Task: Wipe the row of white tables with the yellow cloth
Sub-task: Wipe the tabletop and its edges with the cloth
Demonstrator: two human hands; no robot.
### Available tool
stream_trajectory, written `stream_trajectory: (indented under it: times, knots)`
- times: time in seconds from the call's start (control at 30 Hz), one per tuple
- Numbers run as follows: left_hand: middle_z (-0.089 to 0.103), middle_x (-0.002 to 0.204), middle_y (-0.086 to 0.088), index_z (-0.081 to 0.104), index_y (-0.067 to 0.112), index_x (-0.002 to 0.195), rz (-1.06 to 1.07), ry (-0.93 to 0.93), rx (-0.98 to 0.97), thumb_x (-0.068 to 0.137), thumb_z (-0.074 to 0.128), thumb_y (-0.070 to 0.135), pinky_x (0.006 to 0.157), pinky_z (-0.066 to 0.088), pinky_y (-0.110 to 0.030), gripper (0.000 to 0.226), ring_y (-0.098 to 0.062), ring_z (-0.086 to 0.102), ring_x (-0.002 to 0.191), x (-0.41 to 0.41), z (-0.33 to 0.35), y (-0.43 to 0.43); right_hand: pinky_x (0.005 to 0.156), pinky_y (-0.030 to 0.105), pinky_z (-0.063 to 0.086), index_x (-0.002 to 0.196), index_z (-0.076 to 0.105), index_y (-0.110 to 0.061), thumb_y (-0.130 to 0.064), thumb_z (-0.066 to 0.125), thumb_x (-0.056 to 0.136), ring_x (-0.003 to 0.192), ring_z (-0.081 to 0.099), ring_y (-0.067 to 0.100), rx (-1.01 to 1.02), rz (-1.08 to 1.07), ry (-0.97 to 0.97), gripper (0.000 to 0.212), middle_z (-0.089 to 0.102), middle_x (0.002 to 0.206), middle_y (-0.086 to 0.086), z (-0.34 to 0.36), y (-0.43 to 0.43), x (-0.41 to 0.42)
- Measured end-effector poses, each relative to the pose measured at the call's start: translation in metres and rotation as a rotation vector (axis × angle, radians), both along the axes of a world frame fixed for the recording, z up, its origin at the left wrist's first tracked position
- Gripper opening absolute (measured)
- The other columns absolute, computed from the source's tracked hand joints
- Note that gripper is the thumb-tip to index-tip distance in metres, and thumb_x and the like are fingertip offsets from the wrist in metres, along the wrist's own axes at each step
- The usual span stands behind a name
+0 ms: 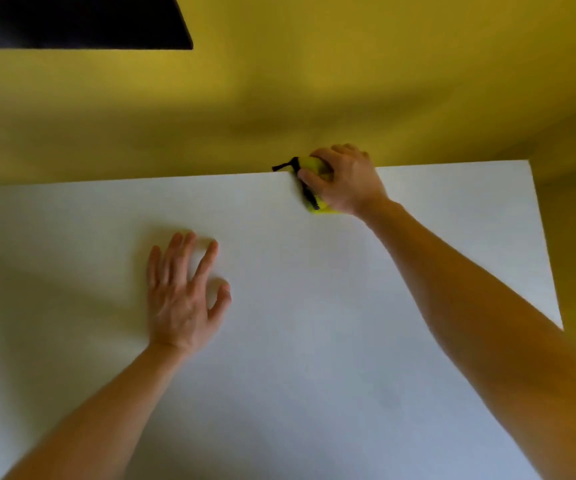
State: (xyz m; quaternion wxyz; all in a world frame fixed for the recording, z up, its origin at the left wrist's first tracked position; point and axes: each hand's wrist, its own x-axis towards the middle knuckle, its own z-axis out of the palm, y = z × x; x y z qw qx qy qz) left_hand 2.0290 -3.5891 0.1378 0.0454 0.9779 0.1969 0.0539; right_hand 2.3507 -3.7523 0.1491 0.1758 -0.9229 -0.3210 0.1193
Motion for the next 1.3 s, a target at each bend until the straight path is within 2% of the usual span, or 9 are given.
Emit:
stream_trajectory:
  times: [0.1,0.2,0.37,0.47,0.67,0.83,1.03,1.17,1.3]
  knots:
    - [0.05,0.158,-0.02,0.06,0.013,0.149,0.065,0.038,0.019,0.099,0.057,0.051,0.127,0.026,-0.066,0.063,-0.043,0.043,0.154,0.019,0.01,-0.008,0.099,0.047,0.049,0.111,0.078,-0.014,-0.07,0.049,0.094,0.106,0.064,0.041,-0.057,-0.219,-0.102,0.065,0.074,0.102,0.016,0.003,-0.117,0.054]
    - [0.053,0.158,-0.018,0.061,0.011,0.148,-0.004,0.017,0.015,0.102,0.056,0.049,0.127,0.027,-0.066,0.059,-0.042,0.046,0.152,0.053,0.014,-0.045,0.115,0.057,0.04,0.108,0.076,-0.013,-0.067,0.038,0.096,0.116,0.062,0.043,-0.228,-0.478,-0.144,0.068,0.074,0.11,0.021,0.003,-0.127,0.06]
    - [0.05,0.162,-0.018,0.057,0.009,0.153,-0.034,-0.05,-0.082,0.102,0.06,0.042,0.128,0.027,-0.064,0.061,-0.039,0.045,0.154,0.123,0.017,-0.14,0.105,0.046,0.042,0.1,0.069,-0.024,-0.067,0.04,0.096,0.106,0.066,0.036,-0.173,0.071,0.052,0.052,0.074,0.1,0.009,0.009,-0.011,0.012]
    - [0.052,0.16,-0.018,0.057,0.008,0.153,-0.016,-0.085,-0.09,0.102,0.06,0.039,0.128,0.028,-0.063,0.06,-0.04,0.047,0.152,0.154,0.013,-0.175,0.095,0.043,0.046,0.113,0.069,-0.028,-0.071,0.045,0.094,0.107,0.065,0.032,-0.089,0.199,0.147,0.053,0.071,0.102,0.004,0.013,-0.043,0.04]
    - [0.049,0.165,-0.018,0.057,0.011,0.155,-0.045,-0.104,-0.037,0.102,0.058,0.04,0.127,0.029,-0.065,0.06,-0.042,0.045,0.154,0.165,-0.004,-0.189,0.11,0.054,0.044,0.12,0.072,-0.016,-0.077,0.038,0.094,0.117,0.06,0.041,-0.181,-0.242,-0.009,0.074,0.069,0.111,0.015,0.01,-0.246,0.142]
    - [0.048,0.165,-0.018,0.058,0.011,0.154,-0.041,-0.089,-0.029,0.1,0.061,0.039,0.127,0.029,-0.065,0.062,-0.043,0.045,0.153,0.165,-0.004,-0.188,0.127,0.063,0.023,0.11,0.073,-0.013,-0.062,0.039,0.099,0.119,0.063,0.042,-0.286,-0.266,-0.097,0.061,0.073,0.111,0.019,0.001,-0.177,0.103]
    - [0.049,0.164,-0.019,0.057,0.011,0.154,-0.033,-0.092,-0.019,0.098,0.062,0.038,0.128,0.029,-0.064,0.062,-0.043,0.046,0.152,0.166,-0.003,-0.189,0.112,0.046,0.037,0.12,0.072,-0.026,-0.063,0.048,0.1,0.114,0.064,0.033,-0.08,0.152,0.019,0.048,0.073,0.11,0.005,0.005,-0.069,0.042]
    - [0.05,0.163,-0.017,0.057,0.012,0.154,-0.029,-0.095,-0.029,0.099,0.061,0.037,0.128,0.028,-0.064,0.061,-0.042,0.046,0.152,0.164,-0.003,-0.187,0.098,0.047,0.048,0.102,0.074,-0.02,-0.064,0.043,0.095,0.099,0.067,0.039,-0.078,-0.085,-0.073,0.054,0.072,0.093,0.011,-0.005,-0.173,0.108]
    - [0.049,0.164,-0.017,0.057,0.013,0.154,-0.028,-0.081,-0.039,0.099,0.059,0.039,0.129,0.026,-0.063,0.062,-0.042,0.044,0.154,0.167,-0.002,-0.188,0.101,0.048,0.043,0.099,0.069,-0.012,-0.053,0.048,0.102,0.106,0.063,0.042,-0.269,-0.332,-0.093,0.046,0.071,0.102,0.019,0.004,-0.236,0.146]
